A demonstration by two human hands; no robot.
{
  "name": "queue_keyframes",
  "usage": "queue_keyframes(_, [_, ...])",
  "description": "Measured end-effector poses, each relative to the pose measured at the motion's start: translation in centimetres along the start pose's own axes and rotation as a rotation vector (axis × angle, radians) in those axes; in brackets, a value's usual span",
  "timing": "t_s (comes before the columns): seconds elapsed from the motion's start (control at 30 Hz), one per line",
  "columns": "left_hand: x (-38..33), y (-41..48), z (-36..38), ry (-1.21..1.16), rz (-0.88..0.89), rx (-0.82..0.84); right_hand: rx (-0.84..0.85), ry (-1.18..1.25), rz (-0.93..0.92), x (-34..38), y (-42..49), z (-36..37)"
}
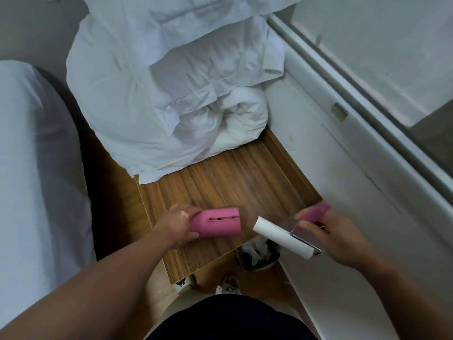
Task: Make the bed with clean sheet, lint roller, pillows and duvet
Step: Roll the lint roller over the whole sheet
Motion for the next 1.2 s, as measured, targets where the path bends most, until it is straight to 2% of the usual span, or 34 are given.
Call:
queue_keyframes(0.1, [-0.2,-0.6,0.2,-0.018,-0.081,0.006,-0.158,0.142,0.055,-0.8,-1.3,-2.3])
queue_keyframes(0.17, [-0.7,-1.1,0.0,-0.025,-0.134,-0.010,-0.261,0.383,0.090,-0.5,-1.5,-2.6])
queue_keyframes(0.23, [-1.9,-2.1,-1.2,-0.134,-0.147,-0.114,-0.345,0.610,0.106,0.5,-1.0,-2.0])
queue_keyframes(0.3, [-3.1,-4.2,-3.0,-0.435,-0.178,-0.197,-0.379,0.860,0.167,1.5,-0.2,-0.2])
queue_keyframes(0.33, [-3.4,-5.4,-3.6,-0.652,-0.219,-0.172,-0.384,0.984,0.205,2.0,0.4,1.0])
queue_keyframes(0.43, [-3.8,-8.9,-3.3,-1.315,-0.350,0.048,-0.357,1.285,0.297,4.3,2.5,4.7])
queue_keyframes(0.5, [-2.4,-10.8,-2.4,-1.503,-0.417,0.118,-0.322,1.403,0.347,6.1,3.8,7.1])
queue_keyframes(0.6, [1.3,-13.1,-1.9,-1.563,-0.505,0.067,-0.234,1.472,0.364,9.8,5.8,10.2])
queue_keyframes(0.73, [7.3,-15.1,-2.7,-1.577,-0.553,-0.086,-0.119,1.420,0.350,15.2,8.3,14.1])
queue_keyframes(0.9, [17.8,-17.8,-1.8,-1.596,-0.618,-0.116,-0.155,1.306,0.316,20.4,12.3,18.2])
queue_keyframes(0.97, [23.2,-19.2,-1.3,-1.615,-0.645,-0.124,-0.098,1.209,0.254,23.4,14.3,20.4])
queue_keyframes(1.07, [31.7,-21.6,-1.0,-1.585,-0.698,-0.141,0.181,0.798,0.058,29.8,17.5,24.7])
queue_keyframes(1.2, [41.0,-24.0,-1.3,-1.529,-0.742,-0.124,0.703,0.017,-0.328,40.2,20.1,31.2])
Point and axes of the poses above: each hand's wrist, its own y-axis towards the middle knuckle, its own z-axis out of the palm, x = y × z, the point moved 7 cm from there along y, towards the middle knuckle, and after that the axes turned 10 degrees about -z, right-handed, at the moved point
